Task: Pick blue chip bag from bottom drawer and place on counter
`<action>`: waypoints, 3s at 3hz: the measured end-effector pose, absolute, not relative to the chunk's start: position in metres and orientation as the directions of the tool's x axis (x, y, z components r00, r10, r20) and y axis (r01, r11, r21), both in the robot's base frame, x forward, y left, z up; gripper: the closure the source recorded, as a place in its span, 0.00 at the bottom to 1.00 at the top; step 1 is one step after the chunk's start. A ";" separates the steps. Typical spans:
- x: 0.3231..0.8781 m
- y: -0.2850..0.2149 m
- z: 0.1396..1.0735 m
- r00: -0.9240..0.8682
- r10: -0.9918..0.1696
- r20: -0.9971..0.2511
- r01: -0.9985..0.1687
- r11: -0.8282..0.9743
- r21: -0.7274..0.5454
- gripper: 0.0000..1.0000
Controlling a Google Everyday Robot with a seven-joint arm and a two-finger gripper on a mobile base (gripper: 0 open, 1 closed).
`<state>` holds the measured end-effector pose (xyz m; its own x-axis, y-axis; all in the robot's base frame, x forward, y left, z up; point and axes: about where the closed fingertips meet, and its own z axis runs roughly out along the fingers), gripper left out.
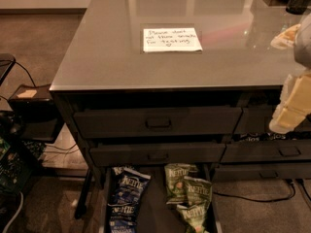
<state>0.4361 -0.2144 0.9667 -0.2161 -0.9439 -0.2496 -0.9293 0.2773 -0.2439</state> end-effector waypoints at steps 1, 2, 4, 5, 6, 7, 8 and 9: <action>0.425 -0.204 0.935 -0.196 -0.922 -0.333 -0.934 0.279 -0.224 0.00; 0.413 -0.180 0.875 -0.195 -0.887 -0.419 -0.943 0.288 -0.170 0.00; 0.405 -0.113 0.761 -0.196 -0.837 -0.512 -0.963 0.262 -0.060 0.00; 0.405 -0.113 0.761 -0.196 -0.837 -0.512 -0.963 0.262 -0.060 0.00; 0.405 -0.110 0.751 -0.190 -0.835 -0.517 -0.965 0.256 -0.059 0.00; 0.396 -0.079 0.667 -0.136 -0.817 -0.560 -0.984 0.176 -0.017 0.00; 0.404 -0.049 0.593 -0.111 -0.785 -0.609 -0.991 0.133 0.009 0.00; 0.414 -0.028 0.528 -0.129 -0.753 -0.645 -0.991 0.124 0.053 0.00</action>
Offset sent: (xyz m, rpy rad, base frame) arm -0.0399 0.0625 -0.1741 0.3050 0.0821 0.0428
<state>0.4142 -0.0284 0.5285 -0.1287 -0.7531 -0.6452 -0.9909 0.1240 0.0529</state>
